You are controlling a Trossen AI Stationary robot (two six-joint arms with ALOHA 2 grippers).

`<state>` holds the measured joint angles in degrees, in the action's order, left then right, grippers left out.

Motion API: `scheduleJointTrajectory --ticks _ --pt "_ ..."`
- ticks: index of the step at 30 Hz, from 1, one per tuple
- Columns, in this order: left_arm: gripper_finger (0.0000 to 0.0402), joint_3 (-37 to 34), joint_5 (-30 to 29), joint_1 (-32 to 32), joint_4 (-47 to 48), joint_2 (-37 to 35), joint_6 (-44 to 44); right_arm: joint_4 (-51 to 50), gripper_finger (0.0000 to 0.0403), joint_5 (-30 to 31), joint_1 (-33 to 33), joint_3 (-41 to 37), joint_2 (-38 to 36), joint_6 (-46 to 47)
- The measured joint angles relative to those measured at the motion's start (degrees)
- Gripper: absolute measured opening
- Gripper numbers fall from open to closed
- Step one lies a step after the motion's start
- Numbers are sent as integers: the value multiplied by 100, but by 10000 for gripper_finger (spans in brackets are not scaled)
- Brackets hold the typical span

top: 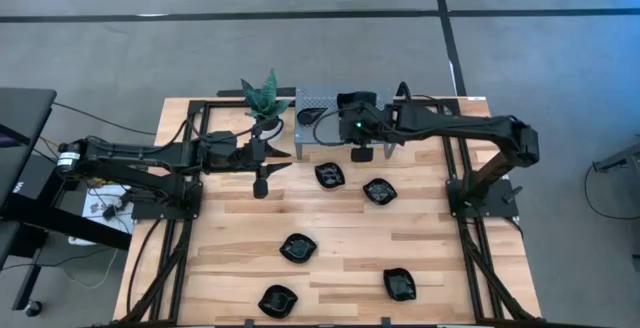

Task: Pick & Place Mini shaped plates
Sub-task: Put the leaf-shaped plate on the shelf

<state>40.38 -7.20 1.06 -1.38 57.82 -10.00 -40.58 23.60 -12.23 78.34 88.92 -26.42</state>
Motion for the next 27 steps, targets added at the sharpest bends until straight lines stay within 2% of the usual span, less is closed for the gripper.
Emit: scheduleJointTrajectory --ticks 6,9,13,15,18,22,24,27 --pt "99 0 0 0 -1 0 2 -1883 92 265 759 1152 0 722" --pt "99 0 0 0 -1 0 2 -3110 92 489 1120 1839 0 1453" --pt "99 0 0 0 -1 0 2 -4357 92 280 1498 2285 -100 3043" --pt "99 0 0 0 1 0 2 -4558 92 79 1636 1987 -281 3812" --pt "99 0 0 0 -1 0 2 -4327 92 -116 1884 983 -657 4605" --pt "99 0 0 0 1 0 2 -2854 92 -685 2233 -683 -1021 5483" --pt "99 0 0 0 1 0 1 -2029 92 -1058 2389 -1349 -1041 5623" --pt "99 0 0 0 1 0 0 -1089 92 -1293 2544 -2053 -855 5639"
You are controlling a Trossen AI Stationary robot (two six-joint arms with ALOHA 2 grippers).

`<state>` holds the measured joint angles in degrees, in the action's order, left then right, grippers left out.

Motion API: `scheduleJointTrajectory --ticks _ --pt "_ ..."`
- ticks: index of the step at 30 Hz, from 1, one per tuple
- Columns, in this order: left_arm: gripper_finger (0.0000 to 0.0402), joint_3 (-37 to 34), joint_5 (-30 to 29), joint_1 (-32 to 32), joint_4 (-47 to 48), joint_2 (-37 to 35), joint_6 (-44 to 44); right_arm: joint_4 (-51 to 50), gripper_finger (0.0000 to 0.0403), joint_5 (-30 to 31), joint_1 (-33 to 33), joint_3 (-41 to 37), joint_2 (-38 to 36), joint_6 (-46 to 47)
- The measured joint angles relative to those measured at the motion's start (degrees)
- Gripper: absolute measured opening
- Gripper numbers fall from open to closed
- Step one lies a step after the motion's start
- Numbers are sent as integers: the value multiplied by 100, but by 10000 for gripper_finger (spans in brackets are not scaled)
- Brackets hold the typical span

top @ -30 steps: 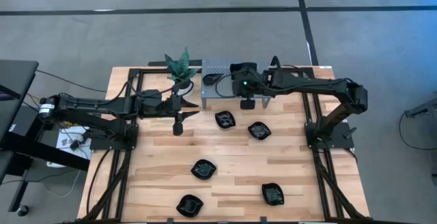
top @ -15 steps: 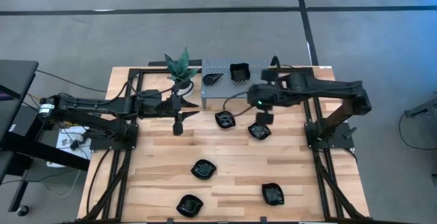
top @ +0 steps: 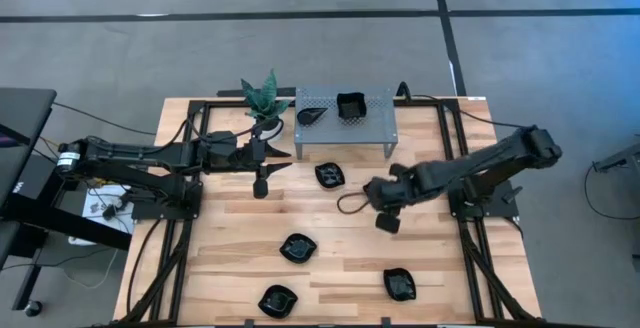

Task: Pick & Place Mini shaped plates
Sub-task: Put the leaf-shaped plate on the shelf

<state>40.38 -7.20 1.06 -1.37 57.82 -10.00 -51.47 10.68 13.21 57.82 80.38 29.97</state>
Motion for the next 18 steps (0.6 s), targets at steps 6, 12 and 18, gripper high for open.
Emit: scheduleJointTrajectory --ticks 6,12,18 --pt "99 0 0 0 0 0 1 403 92 -28 41 -308 740 12" --pt "99 0 0 -2 0 0 2 529 92 -29 -147 -308 1310 12" --pt "99 2 0 -1 -8 0 2 527 92 -11 -327 -310 1621 10"
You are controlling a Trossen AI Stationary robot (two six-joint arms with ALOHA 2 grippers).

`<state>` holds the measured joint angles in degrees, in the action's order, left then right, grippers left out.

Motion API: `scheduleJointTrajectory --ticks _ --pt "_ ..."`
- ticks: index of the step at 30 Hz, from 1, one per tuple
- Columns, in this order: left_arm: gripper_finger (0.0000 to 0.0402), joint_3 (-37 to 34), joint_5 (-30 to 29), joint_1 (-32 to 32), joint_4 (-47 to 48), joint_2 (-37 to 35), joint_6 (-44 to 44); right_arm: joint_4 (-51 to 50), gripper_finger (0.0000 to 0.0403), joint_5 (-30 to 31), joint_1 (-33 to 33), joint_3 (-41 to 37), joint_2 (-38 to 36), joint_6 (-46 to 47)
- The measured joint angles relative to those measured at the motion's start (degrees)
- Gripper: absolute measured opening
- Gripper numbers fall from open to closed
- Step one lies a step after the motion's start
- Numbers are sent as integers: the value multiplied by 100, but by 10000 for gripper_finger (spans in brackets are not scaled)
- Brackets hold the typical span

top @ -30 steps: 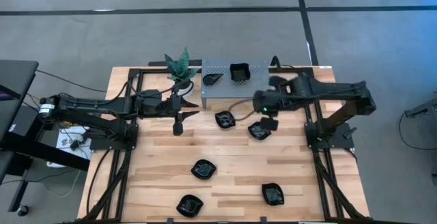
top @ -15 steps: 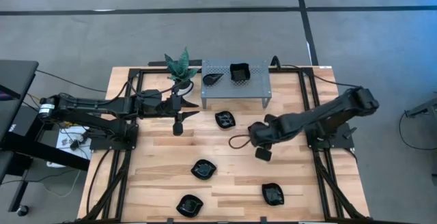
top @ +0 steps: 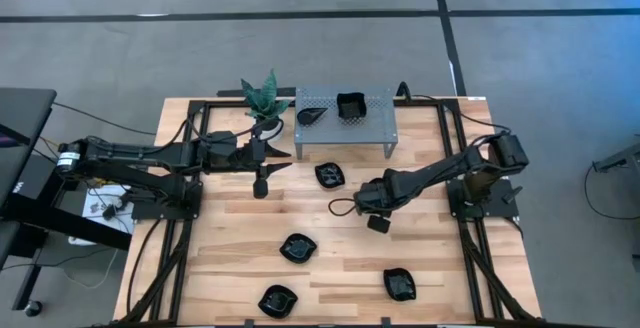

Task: Pick & Place Mini shaped plates
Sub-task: Put the leaf-shaped plate on the shelf

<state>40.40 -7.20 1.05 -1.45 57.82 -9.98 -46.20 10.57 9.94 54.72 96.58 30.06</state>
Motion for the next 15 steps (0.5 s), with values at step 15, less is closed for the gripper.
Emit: scheduleJointTrajectory --ticks 15 --pt "99 0 0 1 -18 0 -2 -144 12 -159 -313 166 62 -57"
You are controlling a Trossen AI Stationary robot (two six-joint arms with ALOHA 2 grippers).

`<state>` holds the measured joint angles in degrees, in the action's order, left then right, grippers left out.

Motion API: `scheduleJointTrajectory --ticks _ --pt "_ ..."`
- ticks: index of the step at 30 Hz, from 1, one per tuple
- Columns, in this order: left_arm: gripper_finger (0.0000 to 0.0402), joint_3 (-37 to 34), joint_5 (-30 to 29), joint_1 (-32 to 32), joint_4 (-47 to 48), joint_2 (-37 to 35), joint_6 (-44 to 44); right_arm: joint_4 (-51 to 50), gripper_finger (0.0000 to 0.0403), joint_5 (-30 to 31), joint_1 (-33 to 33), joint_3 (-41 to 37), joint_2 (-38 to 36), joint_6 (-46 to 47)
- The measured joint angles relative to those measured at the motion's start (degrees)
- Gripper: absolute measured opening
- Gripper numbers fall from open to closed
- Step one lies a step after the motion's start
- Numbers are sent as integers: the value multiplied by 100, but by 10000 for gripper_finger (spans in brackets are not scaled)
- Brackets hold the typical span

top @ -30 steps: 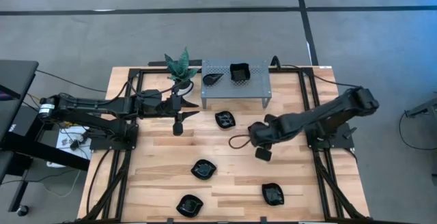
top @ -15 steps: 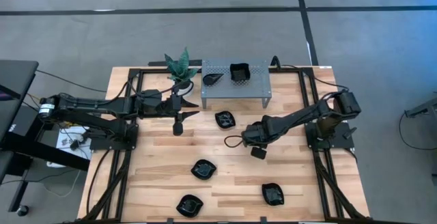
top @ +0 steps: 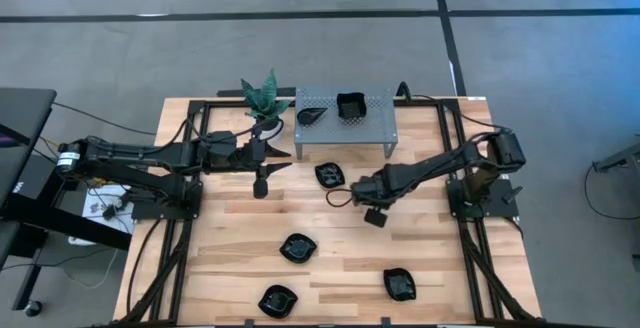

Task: Pick & Place Mini shaped plates
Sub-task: Put the leaf-shaped plate on the shelf

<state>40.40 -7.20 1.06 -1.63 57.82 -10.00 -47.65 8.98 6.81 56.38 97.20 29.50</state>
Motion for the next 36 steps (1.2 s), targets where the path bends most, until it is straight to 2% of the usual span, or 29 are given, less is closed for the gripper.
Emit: scheduleJointTrajectory --ticks 7,12,16,18,23,28,32,36 --pt "99 2 0 0 2 0 0 -889 4 75 122 1080 -522 -1" --pt "99 2 0 0 7 0 0 -1760 2 1029 167 1829 -1059 0" --pt "99 2 0 0 7 0 0 -1854 2 2001 -77 2098 -1433 -98" --pt "99 2 0 0 4 0 0 -1757 2 2235 -325 2109 -1553 -496" --pt "99 2 0 -2 7 0 0 -1750 1 2259 -1071 2105 -1545 -1274" --pt "99 2 0 0 7 0 0 -1616 3 2251 -1762 2103 -1211 -2166" --pt "99 1 0 0 6 0 0 -1598 3 2244 -2074 2103 -935 -2795" --pt "99 1 0 0 7 0 0 -1619 5 2240 -2283 2101 -725 -2859"
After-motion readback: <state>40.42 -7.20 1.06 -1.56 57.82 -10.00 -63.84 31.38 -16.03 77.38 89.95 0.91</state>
